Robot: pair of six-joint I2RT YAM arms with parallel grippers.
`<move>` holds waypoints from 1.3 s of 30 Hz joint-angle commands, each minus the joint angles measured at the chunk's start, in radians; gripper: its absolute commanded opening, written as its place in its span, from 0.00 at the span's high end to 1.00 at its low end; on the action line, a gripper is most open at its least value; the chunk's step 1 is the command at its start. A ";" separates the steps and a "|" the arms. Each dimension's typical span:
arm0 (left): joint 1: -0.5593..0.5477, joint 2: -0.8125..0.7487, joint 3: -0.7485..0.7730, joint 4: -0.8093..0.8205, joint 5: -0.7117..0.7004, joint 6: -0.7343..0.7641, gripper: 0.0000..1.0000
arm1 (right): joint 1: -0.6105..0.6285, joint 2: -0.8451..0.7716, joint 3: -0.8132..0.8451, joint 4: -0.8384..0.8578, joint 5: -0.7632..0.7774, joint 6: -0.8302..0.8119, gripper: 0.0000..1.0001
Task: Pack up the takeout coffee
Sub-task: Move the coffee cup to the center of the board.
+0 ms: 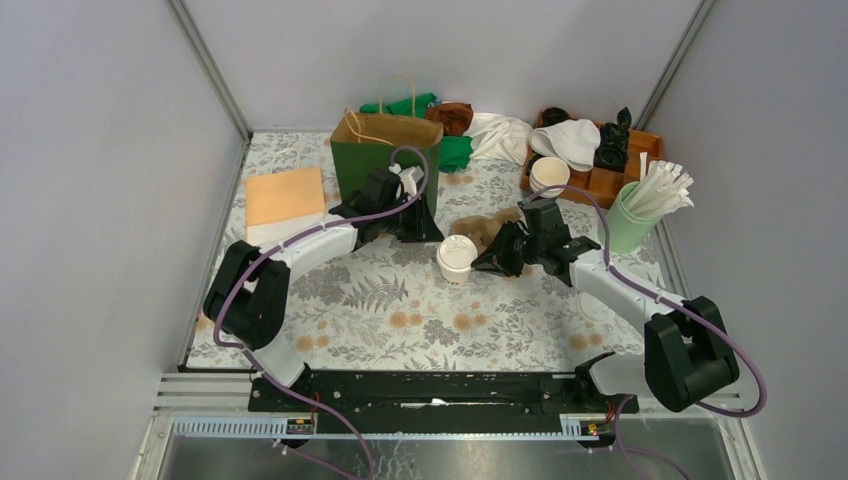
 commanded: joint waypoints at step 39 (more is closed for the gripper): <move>-0.015 -0.048 0.160 -0.186 -0.095 0.112 0.71 | -0.003 0.037 0.249 -0.236 0.099 -0.193 0.77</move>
